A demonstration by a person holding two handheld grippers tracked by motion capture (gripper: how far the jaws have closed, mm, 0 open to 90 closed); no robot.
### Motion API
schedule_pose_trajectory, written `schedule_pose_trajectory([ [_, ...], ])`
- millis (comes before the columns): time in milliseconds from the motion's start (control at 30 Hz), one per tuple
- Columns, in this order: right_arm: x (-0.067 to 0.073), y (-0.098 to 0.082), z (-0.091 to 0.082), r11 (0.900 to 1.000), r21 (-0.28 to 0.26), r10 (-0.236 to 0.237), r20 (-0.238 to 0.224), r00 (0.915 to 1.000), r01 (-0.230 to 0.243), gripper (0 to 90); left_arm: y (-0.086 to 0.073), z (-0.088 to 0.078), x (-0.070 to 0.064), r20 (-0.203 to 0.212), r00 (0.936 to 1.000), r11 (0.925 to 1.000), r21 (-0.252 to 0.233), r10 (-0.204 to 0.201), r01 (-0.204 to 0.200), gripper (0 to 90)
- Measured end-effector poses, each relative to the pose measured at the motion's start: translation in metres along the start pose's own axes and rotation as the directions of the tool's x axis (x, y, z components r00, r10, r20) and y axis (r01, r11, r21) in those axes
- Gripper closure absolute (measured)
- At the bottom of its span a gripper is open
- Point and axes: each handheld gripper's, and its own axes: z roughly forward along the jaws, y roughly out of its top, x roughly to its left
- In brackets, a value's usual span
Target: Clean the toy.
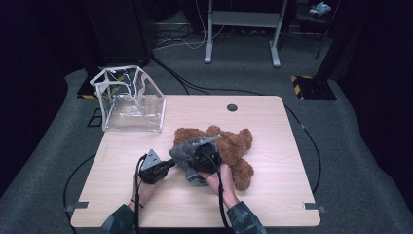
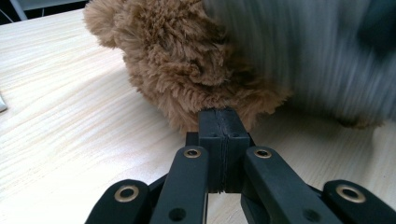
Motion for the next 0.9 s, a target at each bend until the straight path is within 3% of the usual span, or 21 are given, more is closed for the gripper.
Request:
schedule_pose_trajectory([
  [33, 0.0, 0.0, 0.0, 1.0, 0.0, 0.0, 0.0, 1.0, 0.0, 82.3, 0.0, 0.0, 0.0, 0.003, 1.0, 1.0, 0.003, -0.004, 0.004, 89.7],
  [67, -0.003, 0.014, -0.015, 0.999, -0.046, -0.01, 0.033, 0.9994, 0.011, 82.2, 0.0, 0.0, 0.0, 0.002, 1.0, 1.0, 0.004, -0.003, 0.003, 89.7],
  [133, -0.006, 0.022, -0.022, 0.998, -0.065, -0.005, 0.052, 0.9986, 0.009, 82.2, 0.0, 0.0, 0.0, 0.003, 1.0, 1.0, 0.006, -0.003, 0.003, 89.7],
  [200, -0.017, 0.045, -0.035, 0.994, -0.104, -0.012, 0.113, 0.9935, 0.024, 82.3, 0.0, -0.001, 0.0, 0.016, 0.9999, 0.9997, 0.022, 0.003, -0.004, 89.7],
  [267, -0.02, 0.052, -0.036, 0.994, -0.107, -0.01, 0.133, 0.9911, 0.025, 82.2, 0.0, 0.0, -0.001, 0.015, 0.9999, 0.9998, 0.018, -0.005, 0.005, 89.7],
  [333, -0.027, 0.071, -0.033, 0.995, -0.095, 0.004, 0.17, 0.9854, 0.012, 82.2, 0.0, 0.0, 0.0, 0.015, 0.9999, 0.9997, 0.024, 0.007, -0.007, 89.7],
  [400, -0.029, 0.076, -0.03, 0.996, -0.086, -0.001, 0.177, 0.9843, 0.016, 82.2, 0.0, 0.0, 0.0, 0.016, 0.9998, 0.9997, 0.024, 0.006, -0.007, 89.7],
  [433, -0.032, 0.084, -0.022, 0.998, -0.07, 0.021, 0.182, 0.9831, -0.008, 82.2, 0.0, 0.0, -0.001, 0.017, 0.9999, 0.9997, 0.025, 0.001, -0.002, 89.7],
  [567, -0.04, 0.092, -0.006, 0.999, -0.046, 0.032, 0.187, 0.9818, -0.024, 82.1, 0.0, 0.0, 0.0, 0.009, 0.9998, 0.9996, 0.023, 0.016, -0.017, 89.7],
  [733, -0.051, 0.095, 0.025, 0.996, 0.012, 0.08, 0.15, 0.9854, -0.083, 82.2, 0.0, 0.001, -0.001, 0.007, 0.9998, 0.9997, 0.017, 0.019, -0.019, 89.7],
  [900, -0.044, 0.089, 0.023, 0.996, 0.005, 0.088, 0.097, 0.9914, -0.089, 82.4, 0.0, 0.0, -0.002, 0.01, 0.9997, 0.9996, 0.019, 0.022, -0.022, 89.7],
])
